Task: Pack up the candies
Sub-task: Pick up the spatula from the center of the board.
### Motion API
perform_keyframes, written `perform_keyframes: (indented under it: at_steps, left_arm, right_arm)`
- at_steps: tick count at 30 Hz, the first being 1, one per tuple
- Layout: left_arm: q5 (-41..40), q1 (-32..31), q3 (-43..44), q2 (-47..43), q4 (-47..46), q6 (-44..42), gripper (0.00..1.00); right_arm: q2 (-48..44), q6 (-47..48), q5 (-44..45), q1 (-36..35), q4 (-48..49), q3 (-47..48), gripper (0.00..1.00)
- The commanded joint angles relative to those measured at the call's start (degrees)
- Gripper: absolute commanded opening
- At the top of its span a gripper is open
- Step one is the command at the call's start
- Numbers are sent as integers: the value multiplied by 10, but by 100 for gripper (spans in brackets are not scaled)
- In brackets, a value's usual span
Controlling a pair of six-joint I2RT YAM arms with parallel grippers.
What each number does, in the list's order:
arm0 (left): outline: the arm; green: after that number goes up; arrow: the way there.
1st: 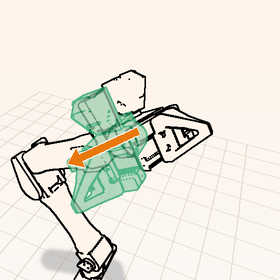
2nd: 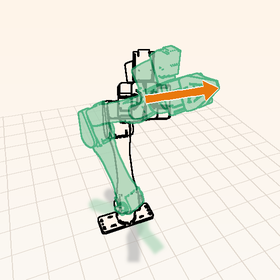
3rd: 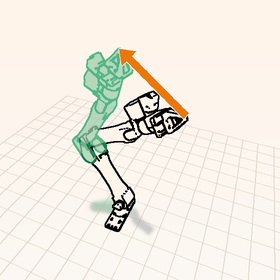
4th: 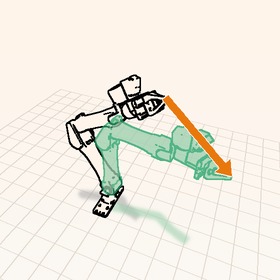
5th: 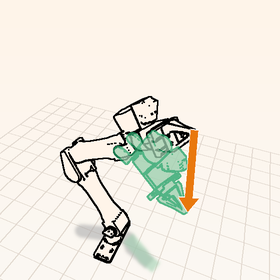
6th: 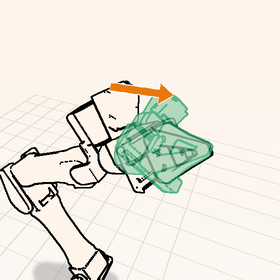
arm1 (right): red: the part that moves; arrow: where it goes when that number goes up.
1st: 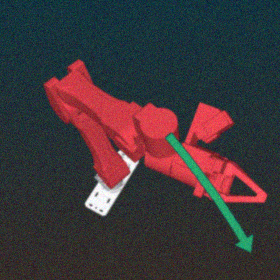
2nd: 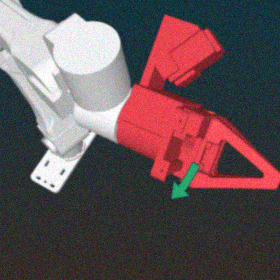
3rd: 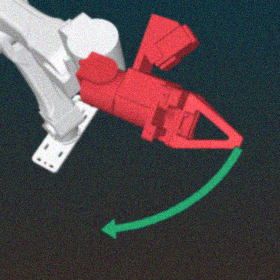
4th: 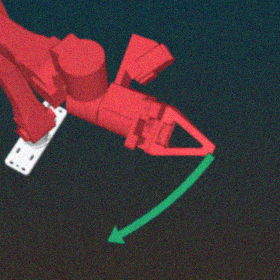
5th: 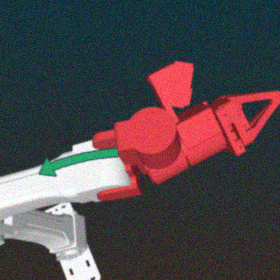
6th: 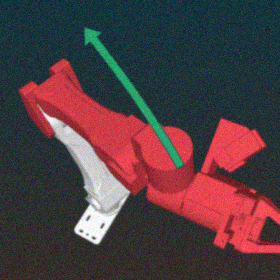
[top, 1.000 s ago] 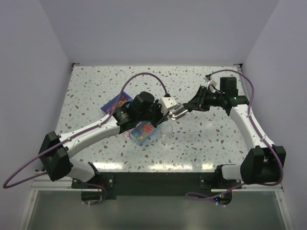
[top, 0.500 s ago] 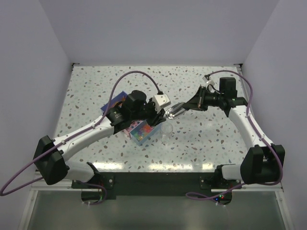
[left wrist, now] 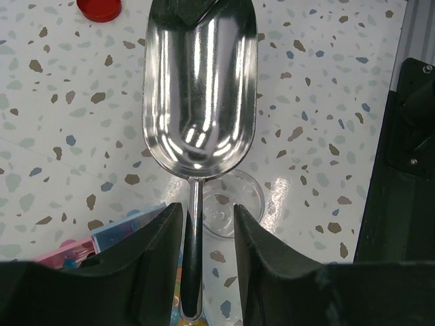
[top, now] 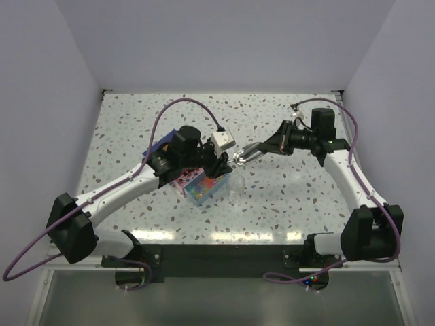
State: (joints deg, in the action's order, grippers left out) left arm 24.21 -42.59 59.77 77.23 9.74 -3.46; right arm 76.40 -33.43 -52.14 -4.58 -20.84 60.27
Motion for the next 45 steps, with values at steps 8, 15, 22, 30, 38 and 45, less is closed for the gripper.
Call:
perform_keyframes:
  at_steps: [8, 15, 22, 30, 38, 45]
  left_arm:
    - [46, 2, 4, 8, -51, 21, 31]
    - [47, 2, 8, 18, -48, 20, 25]
    - [44, 2, 10, 23, -47, 16, 19]
    - [44, 7, 8, 13, -42, 13, 3]
    - [50, 24, -4, -13, -35, 12, 1]
    - [54, 35, -19, -29, -41, 18, 0]
  right_arm:
    - [-11, -18, -28, -2, 43, -16, 0]
    - [-10, -30, -31, -2, 61, -19, 0]
    - [-4, -33, -30, -9, 69, -19, 0]
    - [8, -27, -25, -9, 73, -20, 0]
    - [29, 1, -13, -9, 62, -13, 0]
    - [36, 5, -12, -9, 69, -14, 0]
